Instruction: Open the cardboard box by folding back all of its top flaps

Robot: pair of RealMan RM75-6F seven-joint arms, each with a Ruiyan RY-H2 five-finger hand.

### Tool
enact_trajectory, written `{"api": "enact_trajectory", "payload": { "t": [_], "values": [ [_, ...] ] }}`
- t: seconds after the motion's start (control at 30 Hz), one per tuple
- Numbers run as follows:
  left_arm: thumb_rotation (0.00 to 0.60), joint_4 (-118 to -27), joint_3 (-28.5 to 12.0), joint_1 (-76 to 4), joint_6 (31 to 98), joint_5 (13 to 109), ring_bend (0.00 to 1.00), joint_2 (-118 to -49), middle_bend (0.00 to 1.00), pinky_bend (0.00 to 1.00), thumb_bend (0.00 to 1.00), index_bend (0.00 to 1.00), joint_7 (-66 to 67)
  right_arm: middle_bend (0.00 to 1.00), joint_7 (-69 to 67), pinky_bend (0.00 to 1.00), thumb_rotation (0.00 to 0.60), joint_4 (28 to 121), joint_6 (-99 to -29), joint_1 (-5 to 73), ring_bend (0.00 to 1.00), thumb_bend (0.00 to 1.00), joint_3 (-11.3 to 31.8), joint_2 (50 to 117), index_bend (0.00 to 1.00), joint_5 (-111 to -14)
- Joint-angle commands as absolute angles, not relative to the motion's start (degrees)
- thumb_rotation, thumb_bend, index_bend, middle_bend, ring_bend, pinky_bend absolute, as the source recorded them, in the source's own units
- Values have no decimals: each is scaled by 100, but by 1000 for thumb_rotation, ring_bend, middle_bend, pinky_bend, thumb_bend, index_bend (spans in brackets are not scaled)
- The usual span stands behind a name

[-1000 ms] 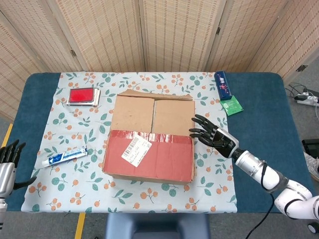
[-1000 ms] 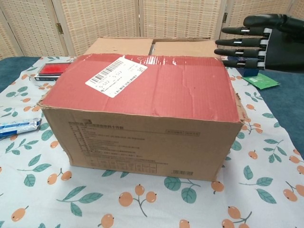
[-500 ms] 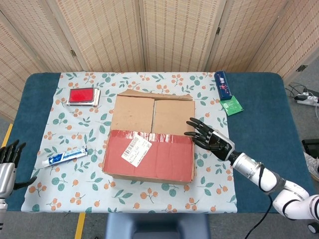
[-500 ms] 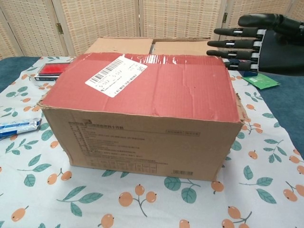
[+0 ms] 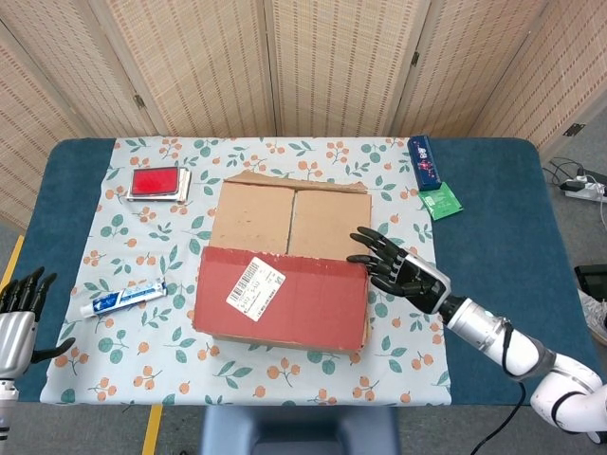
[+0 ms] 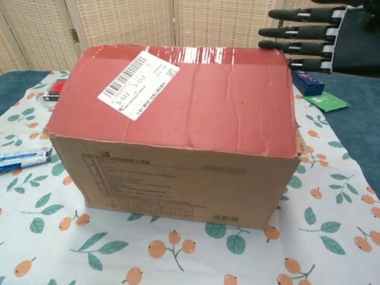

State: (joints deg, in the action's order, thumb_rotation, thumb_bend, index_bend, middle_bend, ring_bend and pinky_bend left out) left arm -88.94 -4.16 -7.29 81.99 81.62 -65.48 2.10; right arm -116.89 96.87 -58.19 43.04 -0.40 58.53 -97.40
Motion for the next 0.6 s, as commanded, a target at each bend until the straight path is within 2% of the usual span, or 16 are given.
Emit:
{"api": "enact_trajectory", "payload": {
  "t": [0.03,0.6],
  "values": [
    [600,-8900,-423,-734,8197,8145,55,-6562,37,0,135,0,241,25,-11642,164,600,9829,-5940,4294,158,393,-71,5727,0,-9795],
    [600,-8935,-405,-734,8240,8192,54,-6579,37,0,135,0,322,17,-11206,164,600,10655,-6528,4260,135,393,-323,5028,0,-10339]
  ]
}}
